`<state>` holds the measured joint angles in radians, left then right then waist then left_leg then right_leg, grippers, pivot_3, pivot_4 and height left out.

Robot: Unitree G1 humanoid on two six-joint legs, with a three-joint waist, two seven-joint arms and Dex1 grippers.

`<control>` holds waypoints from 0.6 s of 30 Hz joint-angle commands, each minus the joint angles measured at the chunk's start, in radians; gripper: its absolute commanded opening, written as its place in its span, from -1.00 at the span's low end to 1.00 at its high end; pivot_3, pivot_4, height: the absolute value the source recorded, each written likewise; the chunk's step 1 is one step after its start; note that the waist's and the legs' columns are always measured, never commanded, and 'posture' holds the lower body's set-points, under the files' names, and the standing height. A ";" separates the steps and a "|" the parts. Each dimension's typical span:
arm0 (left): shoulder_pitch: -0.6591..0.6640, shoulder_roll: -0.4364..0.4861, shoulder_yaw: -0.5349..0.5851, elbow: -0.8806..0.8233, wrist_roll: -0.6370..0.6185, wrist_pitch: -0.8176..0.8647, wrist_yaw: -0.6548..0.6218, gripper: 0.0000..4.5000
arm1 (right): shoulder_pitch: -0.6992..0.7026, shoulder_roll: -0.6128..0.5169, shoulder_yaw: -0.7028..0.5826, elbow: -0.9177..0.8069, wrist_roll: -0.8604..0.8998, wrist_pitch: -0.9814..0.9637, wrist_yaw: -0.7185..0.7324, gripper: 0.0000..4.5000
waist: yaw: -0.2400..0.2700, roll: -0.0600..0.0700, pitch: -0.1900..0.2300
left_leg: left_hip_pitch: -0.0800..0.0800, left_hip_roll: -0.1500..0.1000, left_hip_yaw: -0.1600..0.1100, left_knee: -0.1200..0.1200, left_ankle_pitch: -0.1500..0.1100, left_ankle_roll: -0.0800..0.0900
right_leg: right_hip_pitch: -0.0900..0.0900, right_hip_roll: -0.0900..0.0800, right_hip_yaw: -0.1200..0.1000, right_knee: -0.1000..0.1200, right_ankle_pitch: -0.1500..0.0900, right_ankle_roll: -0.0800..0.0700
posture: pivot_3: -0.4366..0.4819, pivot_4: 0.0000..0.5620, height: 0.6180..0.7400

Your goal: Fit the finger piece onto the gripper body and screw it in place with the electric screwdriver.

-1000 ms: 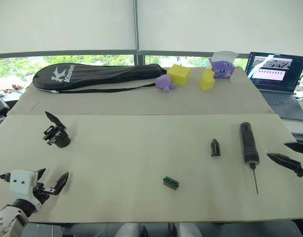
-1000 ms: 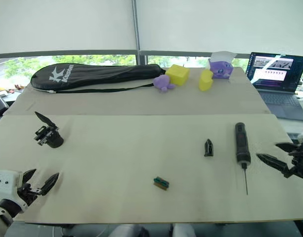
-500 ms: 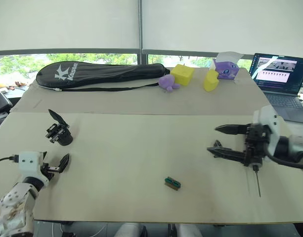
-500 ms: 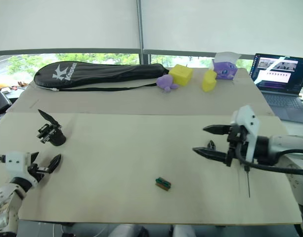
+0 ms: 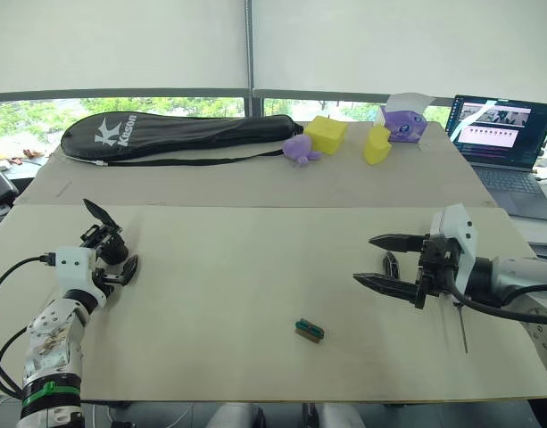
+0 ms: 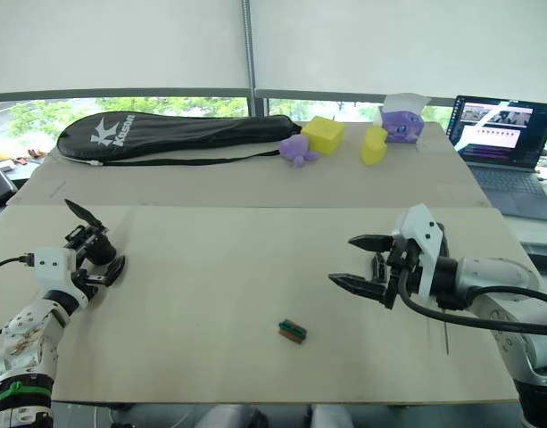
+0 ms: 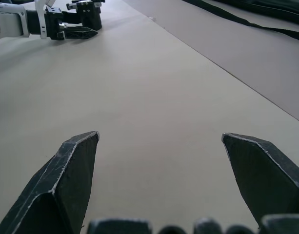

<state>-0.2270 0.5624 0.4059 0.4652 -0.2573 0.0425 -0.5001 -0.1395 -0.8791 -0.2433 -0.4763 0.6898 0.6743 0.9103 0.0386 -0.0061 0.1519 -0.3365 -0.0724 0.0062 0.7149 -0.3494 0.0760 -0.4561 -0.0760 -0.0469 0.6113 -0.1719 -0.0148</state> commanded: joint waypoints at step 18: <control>0.163 -0.269 -0.161 -0.618 0.005 0.171 0.245 0.05 | 0.033 0.012 -0.040 -0.084 0.021 -0.015 -0.047 1.00 | 0.013 -0.001 0.001 | -0.001 -0.001 0.000 0.001 -0.001 0.000 | 0.001 -0.001 0.000 -0.003 0.000 0.001 | -0.05 -0.47 1.00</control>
<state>-0.0508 0.3171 0.2927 -0.0075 -0.2489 0.1872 -0.3060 -0.1024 -0.8706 -0.2661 -0.5250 0.6919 0.6745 0.8664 0.0515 -0.0074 0.1526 -0.3388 -0.0736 0.0057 0.7161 -0.3501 0.0762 -0.4548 -0.0770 -0.0465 0.6075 -0.1711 -0.0133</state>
